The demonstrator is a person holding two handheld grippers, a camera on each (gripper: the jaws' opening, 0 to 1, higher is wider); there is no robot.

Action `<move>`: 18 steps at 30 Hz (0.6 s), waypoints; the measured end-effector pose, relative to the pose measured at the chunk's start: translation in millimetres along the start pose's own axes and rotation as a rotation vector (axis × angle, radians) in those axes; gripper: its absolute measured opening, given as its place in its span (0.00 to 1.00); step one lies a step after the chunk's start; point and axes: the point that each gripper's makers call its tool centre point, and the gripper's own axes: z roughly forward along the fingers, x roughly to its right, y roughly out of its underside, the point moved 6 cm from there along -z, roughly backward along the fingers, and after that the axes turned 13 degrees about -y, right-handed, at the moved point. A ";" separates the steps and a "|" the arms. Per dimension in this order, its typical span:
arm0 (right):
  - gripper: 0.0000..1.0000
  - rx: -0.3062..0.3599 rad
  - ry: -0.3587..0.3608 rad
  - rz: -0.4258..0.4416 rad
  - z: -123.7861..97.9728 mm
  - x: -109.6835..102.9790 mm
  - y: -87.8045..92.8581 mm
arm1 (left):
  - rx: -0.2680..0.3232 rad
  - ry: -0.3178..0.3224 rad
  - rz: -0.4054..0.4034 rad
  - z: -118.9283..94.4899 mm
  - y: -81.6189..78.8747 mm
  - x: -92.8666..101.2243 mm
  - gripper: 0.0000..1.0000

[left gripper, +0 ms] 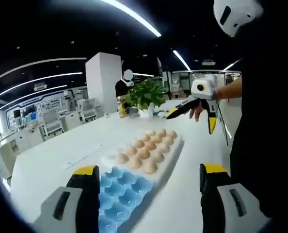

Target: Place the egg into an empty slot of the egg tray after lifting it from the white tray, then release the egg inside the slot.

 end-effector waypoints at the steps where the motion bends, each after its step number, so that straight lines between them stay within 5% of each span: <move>1: 0.89 0.002 0.002 0.002 -0.4 0.4 0.5 | 0.000 0.001 0.000 0.2 -0.1 0.3 0.86; 18: 0.89 -0.012 -0.008 -0.008 2.5 0.7 0.2 | 0.002 -0.005 0.021 -1.5 -0.4 -2.5 0.86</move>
